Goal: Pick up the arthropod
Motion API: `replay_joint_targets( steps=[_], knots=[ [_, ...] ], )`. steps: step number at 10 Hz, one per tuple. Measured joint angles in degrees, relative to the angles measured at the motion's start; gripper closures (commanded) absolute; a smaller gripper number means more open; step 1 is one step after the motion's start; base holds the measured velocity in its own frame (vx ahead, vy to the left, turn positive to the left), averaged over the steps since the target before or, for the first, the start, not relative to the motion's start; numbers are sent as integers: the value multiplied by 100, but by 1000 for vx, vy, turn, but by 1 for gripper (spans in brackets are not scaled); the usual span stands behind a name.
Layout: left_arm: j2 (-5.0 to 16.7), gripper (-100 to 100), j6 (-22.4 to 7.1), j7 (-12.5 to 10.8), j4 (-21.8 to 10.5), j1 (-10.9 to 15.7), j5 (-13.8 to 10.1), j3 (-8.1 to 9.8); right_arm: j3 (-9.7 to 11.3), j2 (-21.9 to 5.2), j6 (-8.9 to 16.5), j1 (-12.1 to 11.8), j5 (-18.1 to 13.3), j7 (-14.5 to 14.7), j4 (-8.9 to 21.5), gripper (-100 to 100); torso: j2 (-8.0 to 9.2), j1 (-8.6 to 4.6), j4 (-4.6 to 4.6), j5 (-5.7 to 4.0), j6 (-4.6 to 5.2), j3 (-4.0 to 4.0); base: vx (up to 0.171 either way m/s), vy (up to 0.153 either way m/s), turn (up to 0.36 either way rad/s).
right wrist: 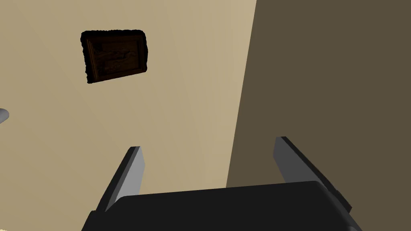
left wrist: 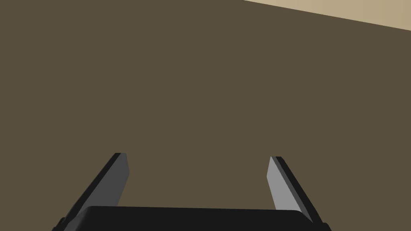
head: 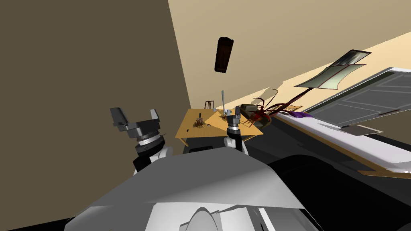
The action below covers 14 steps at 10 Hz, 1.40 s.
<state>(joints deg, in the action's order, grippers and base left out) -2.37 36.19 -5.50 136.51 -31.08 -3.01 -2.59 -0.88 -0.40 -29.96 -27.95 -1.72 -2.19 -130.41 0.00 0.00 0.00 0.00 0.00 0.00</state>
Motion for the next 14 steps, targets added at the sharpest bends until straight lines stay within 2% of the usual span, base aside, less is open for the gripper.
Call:
replay_joint_targets(
  steps=[3,5,9,13,14],
  knots=[
    [327,-100,-317,18,-206,146,117,92,0,0,0,1,0,0,0,0,10,-1,2,0,1,6,-31,-8,-87],
    [541,-100,-688,3,-401,320,179,261,0,0,0,1,0,0,0,0,13,-2,3,0,1,7,-40,-12,-115],
    [765,-100,-1337,25,-852,634,352,485,0,0,0,1,0,0,0,0,9,-2,2,0,1,5,-34,-12,-106],
    [859,-100,-1925,67,-1249,831,505,648,0,0,0,0,0,0,0,0,8,0,2,0,-1,5,-28,-9,-77],
    [948,-100,-2084,36,-1430,961,506,776,0,0,0,0,0,0,0,0,9,1,2,0,0,5,-20,-9,-65]
  ],
)
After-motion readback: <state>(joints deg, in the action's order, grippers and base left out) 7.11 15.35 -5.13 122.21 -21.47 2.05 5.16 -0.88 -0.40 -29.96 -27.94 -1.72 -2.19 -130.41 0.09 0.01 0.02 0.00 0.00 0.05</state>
